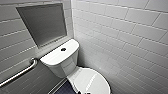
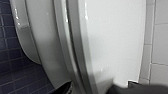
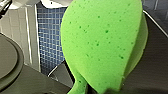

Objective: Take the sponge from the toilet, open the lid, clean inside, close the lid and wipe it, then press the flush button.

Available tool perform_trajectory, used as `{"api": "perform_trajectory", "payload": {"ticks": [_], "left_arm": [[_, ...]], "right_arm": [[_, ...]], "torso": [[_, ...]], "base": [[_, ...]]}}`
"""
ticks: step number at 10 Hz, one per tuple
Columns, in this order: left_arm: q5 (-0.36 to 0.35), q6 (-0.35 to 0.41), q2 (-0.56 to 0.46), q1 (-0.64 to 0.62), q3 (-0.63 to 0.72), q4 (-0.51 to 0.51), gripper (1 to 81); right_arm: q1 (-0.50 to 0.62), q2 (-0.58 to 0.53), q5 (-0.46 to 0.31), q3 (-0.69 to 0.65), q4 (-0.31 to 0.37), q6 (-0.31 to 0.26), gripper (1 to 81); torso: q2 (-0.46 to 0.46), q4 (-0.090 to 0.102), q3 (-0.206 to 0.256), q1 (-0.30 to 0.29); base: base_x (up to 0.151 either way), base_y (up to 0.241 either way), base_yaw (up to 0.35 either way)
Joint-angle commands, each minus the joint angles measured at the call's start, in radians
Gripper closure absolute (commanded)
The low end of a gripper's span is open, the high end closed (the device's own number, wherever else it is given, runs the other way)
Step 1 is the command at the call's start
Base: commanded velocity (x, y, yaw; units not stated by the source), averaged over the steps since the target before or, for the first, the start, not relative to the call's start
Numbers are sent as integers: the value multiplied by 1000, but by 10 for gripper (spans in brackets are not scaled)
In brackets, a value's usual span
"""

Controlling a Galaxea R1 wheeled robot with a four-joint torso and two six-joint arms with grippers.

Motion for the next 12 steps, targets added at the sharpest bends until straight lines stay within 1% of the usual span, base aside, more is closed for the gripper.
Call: {"api": "perform_trajectory", "payload": {"ticks": [1,2,4,6,9,12], "left_arm": [[-3,-11,-10,-143,116,10,10],[-3,-14,-42,-143,171,10,10],[-3,-14,-68,-142,225,6,10],[-2,-14,-60,-139,203,1,10],[-2,-14,42,-137,16,19,10],[0,-14,84,-139,-50,38,10]], "right_arm": [[19,-34,-63,19,-14,3,811],[18,-34,-63,19,-13,3,811],[21,-34,-63,27,-15,3,811],[18,-32,-64,26,-13,3,811],[14,-34,-63,27,-12,3,811],[17,-35,-63,33,-10,3,811]], "torso": [[0,0,0,0],[0,0,0,0],[0,0,0,0],[0,0,0,0],[0,0,-1,0],[0,0,0,0]], "base": [[0,0,0],[0,0,0],[0,0,0],[0,0,0],[0,0,0],[0,0,0]]}}
